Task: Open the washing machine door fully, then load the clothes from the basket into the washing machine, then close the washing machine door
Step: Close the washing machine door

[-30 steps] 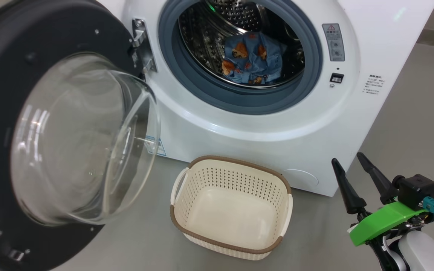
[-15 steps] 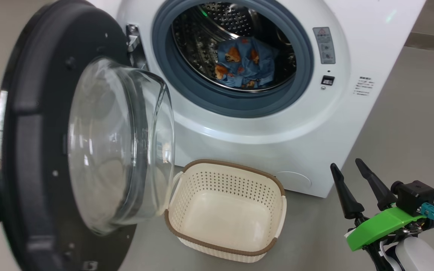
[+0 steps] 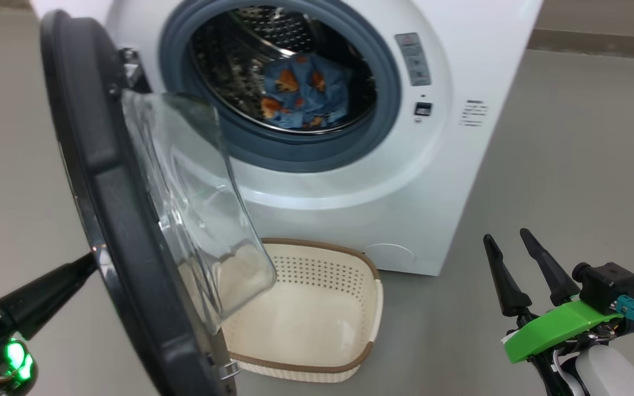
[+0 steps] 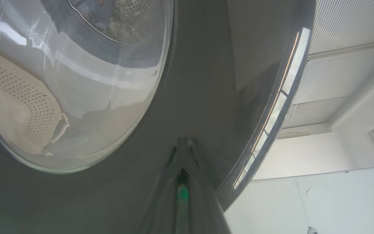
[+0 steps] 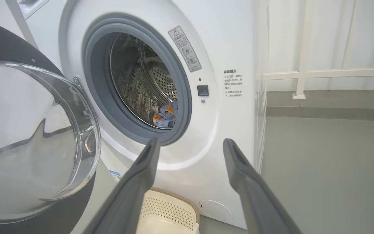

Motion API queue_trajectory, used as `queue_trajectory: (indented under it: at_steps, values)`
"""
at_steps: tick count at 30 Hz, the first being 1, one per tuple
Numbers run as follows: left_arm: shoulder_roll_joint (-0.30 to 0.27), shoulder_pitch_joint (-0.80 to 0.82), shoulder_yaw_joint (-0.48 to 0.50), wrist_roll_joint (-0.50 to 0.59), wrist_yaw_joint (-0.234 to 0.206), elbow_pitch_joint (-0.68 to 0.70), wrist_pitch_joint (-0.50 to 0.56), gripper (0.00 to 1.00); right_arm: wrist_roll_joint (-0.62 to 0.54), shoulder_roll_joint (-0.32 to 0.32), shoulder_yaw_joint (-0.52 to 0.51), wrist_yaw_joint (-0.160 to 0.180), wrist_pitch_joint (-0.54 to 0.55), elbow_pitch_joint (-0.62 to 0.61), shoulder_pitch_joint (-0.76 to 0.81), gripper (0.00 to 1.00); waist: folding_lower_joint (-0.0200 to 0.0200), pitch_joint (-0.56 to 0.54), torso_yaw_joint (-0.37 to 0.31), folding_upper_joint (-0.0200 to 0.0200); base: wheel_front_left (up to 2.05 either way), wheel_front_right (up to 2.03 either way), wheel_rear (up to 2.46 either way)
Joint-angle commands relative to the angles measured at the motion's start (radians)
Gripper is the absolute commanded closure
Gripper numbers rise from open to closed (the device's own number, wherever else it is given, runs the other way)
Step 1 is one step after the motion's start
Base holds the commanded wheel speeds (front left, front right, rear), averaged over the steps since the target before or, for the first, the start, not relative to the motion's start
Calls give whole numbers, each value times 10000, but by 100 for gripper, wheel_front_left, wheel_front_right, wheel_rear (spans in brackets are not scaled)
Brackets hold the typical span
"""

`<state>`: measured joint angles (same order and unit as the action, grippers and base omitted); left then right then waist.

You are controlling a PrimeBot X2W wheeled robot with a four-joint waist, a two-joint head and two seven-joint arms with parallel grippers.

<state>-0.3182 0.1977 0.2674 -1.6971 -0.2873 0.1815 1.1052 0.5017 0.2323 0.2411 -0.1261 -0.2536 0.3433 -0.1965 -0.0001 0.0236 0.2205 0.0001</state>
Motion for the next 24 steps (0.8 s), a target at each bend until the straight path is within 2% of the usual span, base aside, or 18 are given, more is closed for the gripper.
queue_trajectory:
  at_steps: [1, 15, 24]
  values:
    - [-179, 346, 227, 4, -6, 384, -9, 100, -26, 79, 91, -46, -82, -273, -65, 0, 1, 59, -456, -1, 0, 0, 0]
    - [382, 705, 100, 210, 237, 416, -577, 100, -106, 40, -67, -46, -82, -399, -112, 0, 1, 330, -2488, -1, 0, 0, 0]
    - [683, 1217, 8, 551, 565, -5, -1149, 100, -101, 45, -29, -46, -82, -402, -231, 0, 1, 435, -3336, -1, 0, 0, 0]
